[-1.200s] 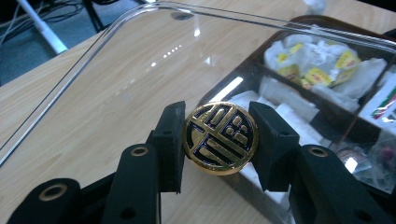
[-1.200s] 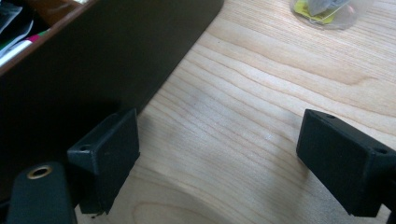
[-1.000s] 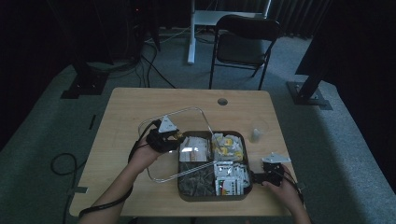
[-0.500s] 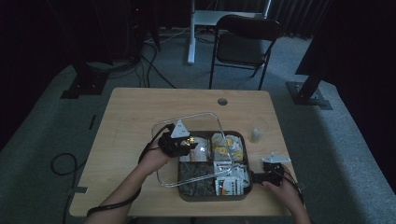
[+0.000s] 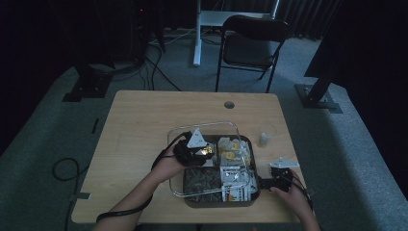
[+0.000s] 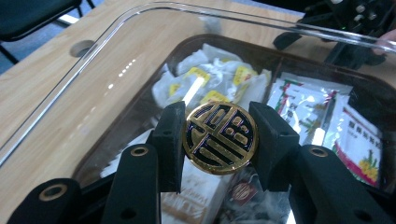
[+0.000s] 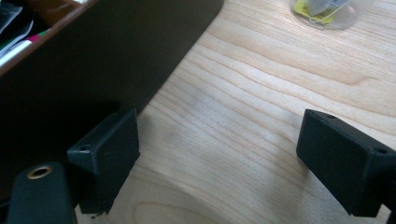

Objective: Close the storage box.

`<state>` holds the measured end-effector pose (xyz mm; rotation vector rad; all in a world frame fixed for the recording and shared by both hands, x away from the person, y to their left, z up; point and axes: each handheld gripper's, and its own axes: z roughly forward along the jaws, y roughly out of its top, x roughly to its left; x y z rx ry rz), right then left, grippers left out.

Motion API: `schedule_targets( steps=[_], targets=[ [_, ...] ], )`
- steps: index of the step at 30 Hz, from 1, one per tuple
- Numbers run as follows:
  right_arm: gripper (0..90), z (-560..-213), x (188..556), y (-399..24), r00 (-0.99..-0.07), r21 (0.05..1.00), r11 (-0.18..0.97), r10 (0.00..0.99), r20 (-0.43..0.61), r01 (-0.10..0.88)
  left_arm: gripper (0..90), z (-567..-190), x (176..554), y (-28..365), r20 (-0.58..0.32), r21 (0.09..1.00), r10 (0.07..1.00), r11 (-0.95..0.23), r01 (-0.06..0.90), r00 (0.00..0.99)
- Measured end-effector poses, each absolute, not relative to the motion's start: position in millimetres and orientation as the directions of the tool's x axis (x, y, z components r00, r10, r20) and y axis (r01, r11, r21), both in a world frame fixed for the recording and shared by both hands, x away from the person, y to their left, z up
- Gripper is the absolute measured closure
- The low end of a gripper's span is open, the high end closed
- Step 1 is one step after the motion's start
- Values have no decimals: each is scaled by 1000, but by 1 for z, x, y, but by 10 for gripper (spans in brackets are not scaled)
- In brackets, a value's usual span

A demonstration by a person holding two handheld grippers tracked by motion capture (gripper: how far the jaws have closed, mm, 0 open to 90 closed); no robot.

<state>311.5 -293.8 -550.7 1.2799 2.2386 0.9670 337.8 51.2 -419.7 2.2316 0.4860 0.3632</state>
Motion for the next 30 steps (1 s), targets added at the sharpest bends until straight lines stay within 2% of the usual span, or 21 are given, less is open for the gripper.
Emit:
schedule_targets(
  steps=[13,30],
  targets=[
    [125,-551,311,-294,-509,726,345,861,8,595,588,-437,335,29,108,748,394,-637,186,913],
    [124,-551,312,-294,-509,726,346,861,7,594,588,-462,340,12,100,719,367,-669,187,925]
  ],
)
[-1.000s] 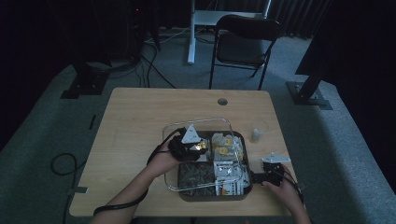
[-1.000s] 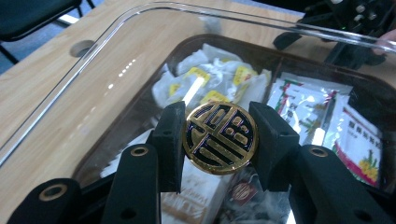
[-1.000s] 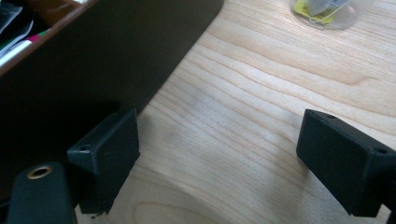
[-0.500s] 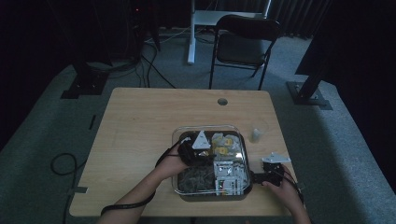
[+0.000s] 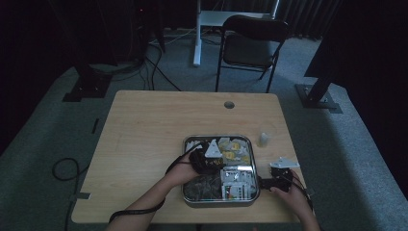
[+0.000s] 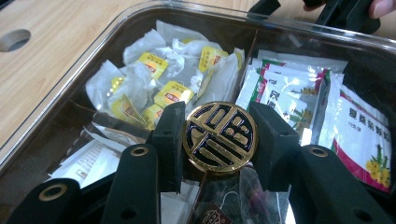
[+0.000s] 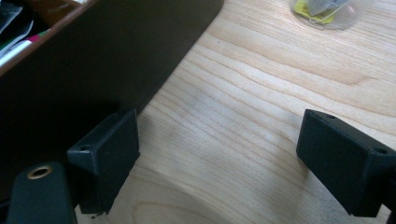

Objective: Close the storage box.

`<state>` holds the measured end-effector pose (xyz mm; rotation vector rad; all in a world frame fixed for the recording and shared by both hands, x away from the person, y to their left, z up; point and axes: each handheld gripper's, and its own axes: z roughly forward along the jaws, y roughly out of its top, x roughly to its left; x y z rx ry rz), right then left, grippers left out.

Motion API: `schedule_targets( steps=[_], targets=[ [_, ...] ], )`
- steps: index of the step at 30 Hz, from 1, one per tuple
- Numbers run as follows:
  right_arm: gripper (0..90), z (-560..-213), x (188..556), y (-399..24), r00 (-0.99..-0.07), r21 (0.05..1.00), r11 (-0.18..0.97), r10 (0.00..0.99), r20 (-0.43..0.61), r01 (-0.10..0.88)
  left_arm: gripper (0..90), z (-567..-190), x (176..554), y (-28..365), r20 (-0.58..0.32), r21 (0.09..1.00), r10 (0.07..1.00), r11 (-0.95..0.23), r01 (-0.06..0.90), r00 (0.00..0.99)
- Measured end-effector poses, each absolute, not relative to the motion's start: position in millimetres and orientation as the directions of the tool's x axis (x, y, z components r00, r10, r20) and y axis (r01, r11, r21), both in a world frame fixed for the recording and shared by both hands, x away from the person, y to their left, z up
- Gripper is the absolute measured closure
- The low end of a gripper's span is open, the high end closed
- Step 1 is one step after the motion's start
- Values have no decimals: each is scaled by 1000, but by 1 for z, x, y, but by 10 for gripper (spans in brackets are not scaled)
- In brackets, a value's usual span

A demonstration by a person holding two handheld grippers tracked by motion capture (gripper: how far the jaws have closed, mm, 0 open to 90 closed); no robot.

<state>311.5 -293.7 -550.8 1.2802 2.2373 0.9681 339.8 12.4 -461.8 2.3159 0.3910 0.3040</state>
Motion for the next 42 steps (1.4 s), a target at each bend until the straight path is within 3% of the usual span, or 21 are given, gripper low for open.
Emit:
schedule_targets(
  steps=[32,37,42],
  targets=[
    [125,-551,311,-294,-509,726,345,861,8,595,578,-477,348,10,61,739,376,-640,212,925],
    [125,-551,311,-294,-509,726,345,861,8,595,522,-477,349,14,21,752,375,-617,233,927],
    [125,-551,311,-294,-509,726,345,861,8,595,397,-474,349,19,-13,760,396,-593,266,918]
  ],
)
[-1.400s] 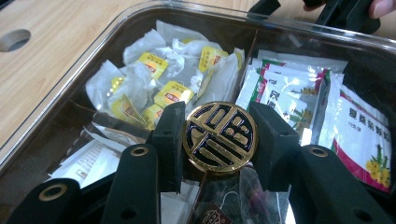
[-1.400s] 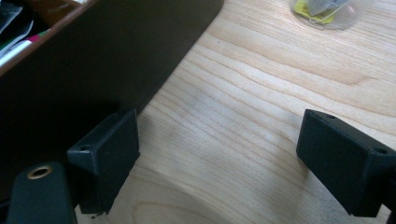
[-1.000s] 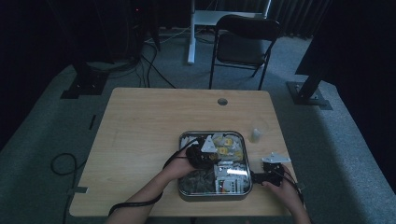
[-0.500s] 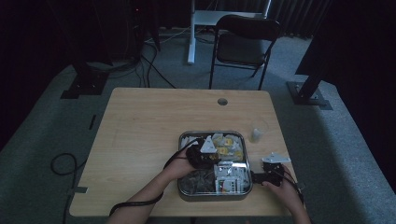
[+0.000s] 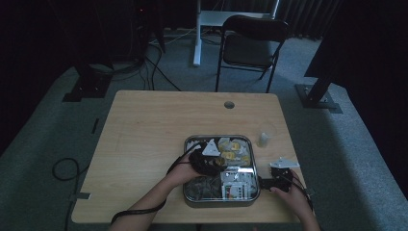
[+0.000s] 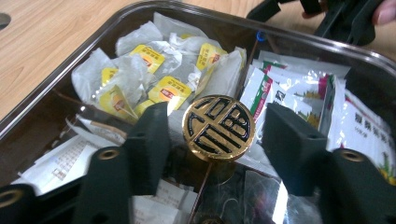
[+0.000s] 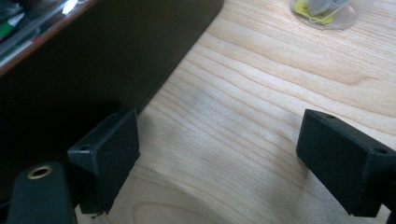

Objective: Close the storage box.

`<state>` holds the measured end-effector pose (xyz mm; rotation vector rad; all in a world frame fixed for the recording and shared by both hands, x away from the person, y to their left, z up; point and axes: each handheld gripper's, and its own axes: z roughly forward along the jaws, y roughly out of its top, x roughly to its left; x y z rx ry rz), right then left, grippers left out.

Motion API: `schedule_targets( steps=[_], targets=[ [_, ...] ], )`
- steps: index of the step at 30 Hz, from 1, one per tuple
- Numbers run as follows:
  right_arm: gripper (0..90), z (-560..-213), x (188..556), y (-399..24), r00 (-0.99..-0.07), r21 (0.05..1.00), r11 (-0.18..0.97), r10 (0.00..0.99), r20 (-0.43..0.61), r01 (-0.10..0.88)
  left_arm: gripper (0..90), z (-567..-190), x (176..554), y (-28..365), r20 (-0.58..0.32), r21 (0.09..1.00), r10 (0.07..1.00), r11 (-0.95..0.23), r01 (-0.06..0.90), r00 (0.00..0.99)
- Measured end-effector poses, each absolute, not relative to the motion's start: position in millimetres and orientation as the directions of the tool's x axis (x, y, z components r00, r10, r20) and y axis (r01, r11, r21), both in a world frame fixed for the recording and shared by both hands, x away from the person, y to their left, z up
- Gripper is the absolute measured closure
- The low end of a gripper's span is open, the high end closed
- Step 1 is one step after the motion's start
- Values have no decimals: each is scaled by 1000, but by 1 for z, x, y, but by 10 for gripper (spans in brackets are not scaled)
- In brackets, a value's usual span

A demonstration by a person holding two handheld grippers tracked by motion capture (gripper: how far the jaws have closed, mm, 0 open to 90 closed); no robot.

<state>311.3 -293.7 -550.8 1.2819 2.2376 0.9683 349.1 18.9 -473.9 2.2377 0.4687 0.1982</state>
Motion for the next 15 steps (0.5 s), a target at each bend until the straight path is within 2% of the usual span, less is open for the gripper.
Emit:
schedule_targets(
  steps=[3,8,11,15],
  targets=[
    [125,-551,311,-294,-509,725,344,861,9,596,341,-471,350,21,-25,758,415,-586,288,909],
    [125,-551,311,-294,-509,726,345,861,8,595,143,-469,350,23,-45,754,419,-581,306,907],
    [125,-551,311,-294,-509,726,346,861,7,594,81,-467,349,25,-35,759,429,-576,304,902],
    [125,-551,311,-294,-510,727,347,860,6,593,63,-465,349,28,-14,765,446,-572,297,895]
  ],
)
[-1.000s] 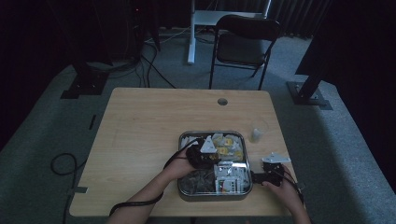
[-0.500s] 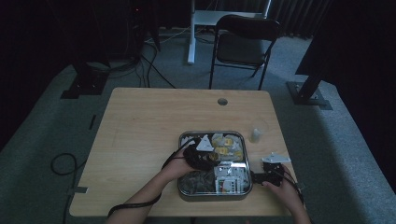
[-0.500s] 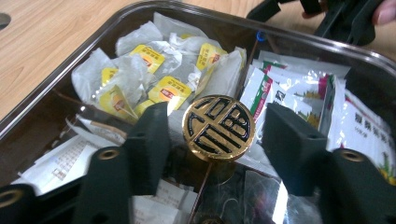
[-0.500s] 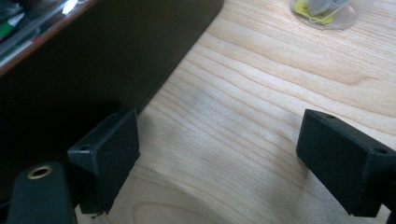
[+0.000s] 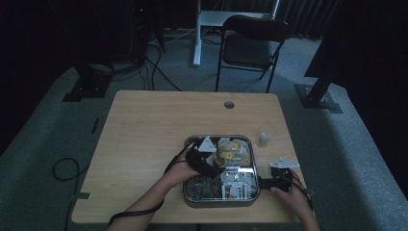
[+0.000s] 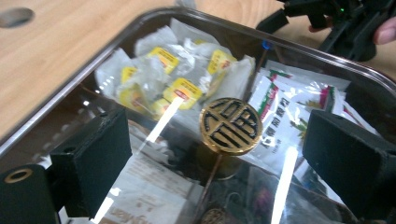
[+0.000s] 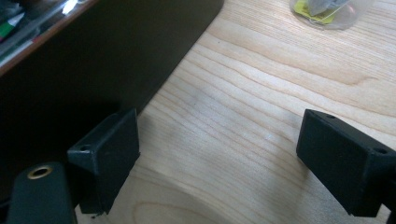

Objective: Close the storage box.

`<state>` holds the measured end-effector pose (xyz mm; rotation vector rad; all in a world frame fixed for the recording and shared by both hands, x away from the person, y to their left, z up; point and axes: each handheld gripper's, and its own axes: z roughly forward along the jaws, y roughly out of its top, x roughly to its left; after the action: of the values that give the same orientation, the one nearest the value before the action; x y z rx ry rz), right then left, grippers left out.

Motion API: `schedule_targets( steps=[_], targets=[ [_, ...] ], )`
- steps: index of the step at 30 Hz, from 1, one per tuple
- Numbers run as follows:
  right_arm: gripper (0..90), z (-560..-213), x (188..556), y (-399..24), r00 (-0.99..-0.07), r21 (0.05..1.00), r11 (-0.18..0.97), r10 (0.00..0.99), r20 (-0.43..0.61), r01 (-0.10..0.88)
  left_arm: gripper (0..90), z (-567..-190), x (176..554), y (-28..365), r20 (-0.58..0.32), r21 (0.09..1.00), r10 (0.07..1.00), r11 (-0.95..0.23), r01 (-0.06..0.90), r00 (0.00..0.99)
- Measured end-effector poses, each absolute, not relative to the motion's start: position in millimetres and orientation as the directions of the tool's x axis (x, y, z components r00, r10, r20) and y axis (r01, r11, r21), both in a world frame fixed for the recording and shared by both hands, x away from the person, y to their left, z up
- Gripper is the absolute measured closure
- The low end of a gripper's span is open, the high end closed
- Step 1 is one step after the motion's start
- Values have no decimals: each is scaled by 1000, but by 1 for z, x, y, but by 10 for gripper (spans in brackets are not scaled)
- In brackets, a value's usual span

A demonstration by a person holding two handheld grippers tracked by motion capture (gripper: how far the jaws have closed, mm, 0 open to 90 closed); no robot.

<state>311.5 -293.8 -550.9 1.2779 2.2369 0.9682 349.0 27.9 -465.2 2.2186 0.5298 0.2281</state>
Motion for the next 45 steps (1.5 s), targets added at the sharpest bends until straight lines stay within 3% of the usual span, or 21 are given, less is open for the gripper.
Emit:
schedule_targets(
  steps=[1,45],
  targets=[
    [125,-551,311,-294,-510,727,347,860,6,593,5,-465,350,30,-13,759,451,-577,302,892],
    [125,-551,311,-294,-509,726,346,860,7,595,5,-480,351,141,-37,788,567,-490,373,823]
  ],
)
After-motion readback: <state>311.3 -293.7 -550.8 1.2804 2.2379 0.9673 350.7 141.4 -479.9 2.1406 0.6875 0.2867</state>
